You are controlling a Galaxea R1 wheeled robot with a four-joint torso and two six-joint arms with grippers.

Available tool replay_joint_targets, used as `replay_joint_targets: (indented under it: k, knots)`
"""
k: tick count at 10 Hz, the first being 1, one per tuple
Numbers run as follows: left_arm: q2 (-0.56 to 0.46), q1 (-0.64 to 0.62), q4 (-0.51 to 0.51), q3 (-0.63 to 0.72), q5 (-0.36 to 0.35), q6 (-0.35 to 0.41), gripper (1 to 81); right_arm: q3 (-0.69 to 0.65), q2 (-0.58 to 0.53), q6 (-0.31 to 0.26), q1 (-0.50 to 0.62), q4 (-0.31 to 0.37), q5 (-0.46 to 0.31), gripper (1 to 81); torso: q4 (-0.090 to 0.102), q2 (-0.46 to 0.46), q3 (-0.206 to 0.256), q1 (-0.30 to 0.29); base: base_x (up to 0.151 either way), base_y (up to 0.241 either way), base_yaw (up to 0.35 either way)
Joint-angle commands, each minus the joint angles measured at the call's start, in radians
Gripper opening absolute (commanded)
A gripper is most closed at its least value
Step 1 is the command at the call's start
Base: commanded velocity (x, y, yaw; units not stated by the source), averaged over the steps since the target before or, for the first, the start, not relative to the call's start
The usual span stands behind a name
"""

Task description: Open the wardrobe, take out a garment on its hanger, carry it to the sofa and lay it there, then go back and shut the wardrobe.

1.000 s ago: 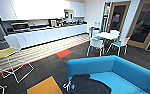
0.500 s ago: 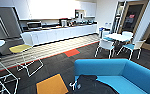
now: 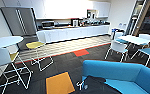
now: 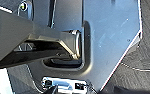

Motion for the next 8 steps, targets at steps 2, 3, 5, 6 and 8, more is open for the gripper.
replay_joint_targets:
  k: [2, 3, 5, 6, 8]
  knots:
    - [0.007, -0.038, -0.026, 0.001, 0.034, 0.009, 81.1, -0.001, 0.007, -0.008, 0.027, -0.011, -0.061, 81.1, 0.0, 0.0, 0.0, 0.0, 0.0, 0.0, 0.3]
    - [0.004, -0.04, -0.026, 0.001, 0.036, 0.012, 81.1, -0.001, 0.009, -0.014, 0.028, -0.036, -0.059, 81.1, 0.0, 0.0, 0.0, 0.0, 0.0, 0.0, 0.3]
    - [0.004, -0.04, -0.025, 0.001, 0.045, 0.013, 81.1, -0.001, 0.01, -0.015, 0.053, -0.039, -0.061, 81.1, 0.0, 0.0, 0.0, 0.0, 0.0, 0.0, 0.301]
    - [0.001, -0.04, -0.017, -0.002, 0.047, 0.015, 81.1, 0.004, 0.01, -0.014, 0.061, -0.036, -0.063, 81.1, 0.0, 0.0, 0.0, 0.0, 0.0, 0.0, 0.301]
    - [0.01, -0.04, -0.014, -0.034, 0.047, 0.05, 81.1, 0.002, 0.015, -0.014, 0.062, -0.036, -0.061, 81.1, 0.0, 0.0, 0.0, 0.0, 0.0, 0.0, 0.303]
